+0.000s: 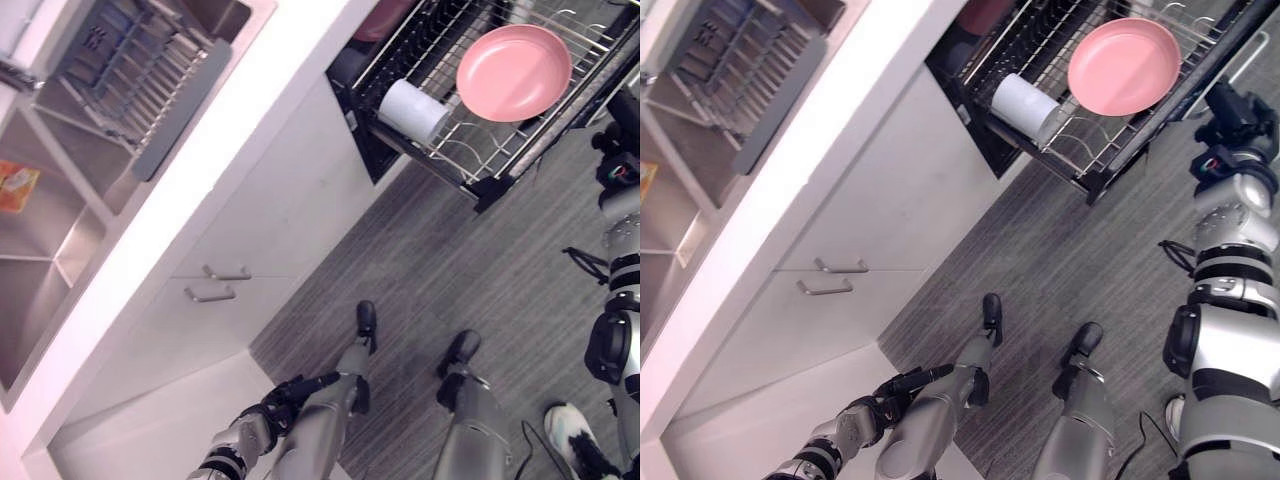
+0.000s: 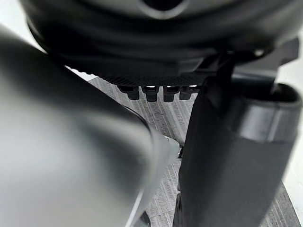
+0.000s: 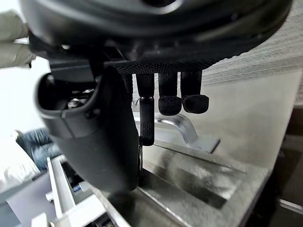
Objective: Walk over to the sink, pick up the cup, carry it to the dishwasher, place the cup inside the dishwasher, then close the dishwasher door
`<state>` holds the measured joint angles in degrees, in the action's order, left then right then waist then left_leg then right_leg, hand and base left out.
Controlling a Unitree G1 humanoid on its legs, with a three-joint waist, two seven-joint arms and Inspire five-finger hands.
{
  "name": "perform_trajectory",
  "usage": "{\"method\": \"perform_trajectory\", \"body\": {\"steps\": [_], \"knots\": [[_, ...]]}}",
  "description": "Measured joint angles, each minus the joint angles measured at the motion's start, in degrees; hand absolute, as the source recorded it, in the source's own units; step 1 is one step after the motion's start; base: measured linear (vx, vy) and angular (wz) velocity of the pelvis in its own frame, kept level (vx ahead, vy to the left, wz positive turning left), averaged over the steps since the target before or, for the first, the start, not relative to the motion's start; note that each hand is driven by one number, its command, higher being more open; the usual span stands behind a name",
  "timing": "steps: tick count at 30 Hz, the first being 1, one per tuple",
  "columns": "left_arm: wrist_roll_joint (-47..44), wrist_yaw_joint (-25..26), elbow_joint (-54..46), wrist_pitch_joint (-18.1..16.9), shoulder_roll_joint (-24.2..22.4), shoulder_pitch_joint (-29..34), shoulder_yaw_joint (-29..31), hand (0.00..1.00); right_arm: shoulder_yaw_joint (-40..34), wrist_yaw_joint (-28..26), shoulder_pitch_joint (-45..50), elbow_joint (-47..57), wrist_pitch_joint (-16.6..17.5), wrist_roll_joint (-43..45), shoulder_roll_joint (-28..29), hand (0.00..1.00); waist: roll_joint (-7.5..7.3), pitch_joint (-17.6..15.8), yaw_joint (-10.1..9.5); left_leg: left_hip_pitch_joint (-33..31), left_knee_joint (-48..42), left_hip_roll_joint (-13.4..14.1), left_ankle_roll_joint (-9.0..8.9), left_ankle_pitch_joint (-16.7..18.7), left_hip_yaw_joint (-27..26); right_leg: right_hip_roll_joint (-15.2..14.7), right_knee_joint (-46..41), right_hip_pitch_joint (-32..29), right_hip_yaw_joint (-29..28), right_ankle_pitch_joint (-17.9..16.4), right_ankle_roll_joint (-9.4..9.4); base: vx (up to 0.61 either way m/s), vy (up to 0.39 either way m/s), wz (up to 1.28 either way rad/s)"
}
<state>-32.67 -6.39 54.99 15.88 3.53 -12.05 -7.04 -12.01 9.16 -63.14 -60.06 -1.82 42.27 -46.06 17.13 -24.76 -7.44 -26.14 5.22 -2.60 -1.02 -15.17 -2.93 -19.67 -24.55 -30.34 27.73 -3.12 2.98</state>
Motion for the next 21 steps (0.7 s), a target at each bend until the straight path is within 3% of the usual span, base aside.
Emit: {"method": "perform_trajectory", "body": {"steps": [6, 10, 14, 21], "knots": [[0.10, -3.91, 0.05, 0.03, -0.40, 1.82, -2.43, 1.00, 4.89, 2.64, -5.01, -1.33, -0.74, -6.45, -2.09, 0.00, 3.54, 2.74, -3.27, -1.45, 0.07, -0.74, -0.69, -0.60, 4.74, -2.30, -5.37, -0.98, 3.63, -4.55, -0.31, -0.04, -0.104, 0.38], [0.25, -6.92, -0.27, -0.20, -0.42, 4.12, -2.32, 1.00, 8.98, 5.95, -9.47, -1.33, -2.45, -11.52, -3.74, 0.00, 4.99, 3.91, -6.02, -1.93, -0.19, -1.49, 0.29, -2.02, 8.24, -4.52, -10.39, -0.76, 6.93, -8.86, -0.95, 0.01, -0.138, 0.50], [1.75, -8.53, -0.39, -1.52, -1.09, 4.97, -1.11, 1.00, 10.74, 7.89, -12.85, -1.60, -3.91, -13.96, -4.16, 0.00, 5.69, 4.48, -9.11, -2.04, -0.23, -1.57, 0.26, -2.66, 10.33, -4.98, -11.79, 0.59, 9.60, -10.91, -1.40, 0.01, -0.160, 0.34], [3.46, -10.19, -2.10, -3.93, -1.25, 8.30, 1.01, 1.00, 15.94, 8.75, -16.92, -3.99, -4.41, -17.60, -3.98, 0.00, 6.18, 4.88, -11.99, -1.21, -0.26, -1.91, 0.11, -2.56, 12.62, -5.00, -10.51, 4.30, 13.35, -11.94, -1.07, -0.02, -0.096, 0.23]]}}
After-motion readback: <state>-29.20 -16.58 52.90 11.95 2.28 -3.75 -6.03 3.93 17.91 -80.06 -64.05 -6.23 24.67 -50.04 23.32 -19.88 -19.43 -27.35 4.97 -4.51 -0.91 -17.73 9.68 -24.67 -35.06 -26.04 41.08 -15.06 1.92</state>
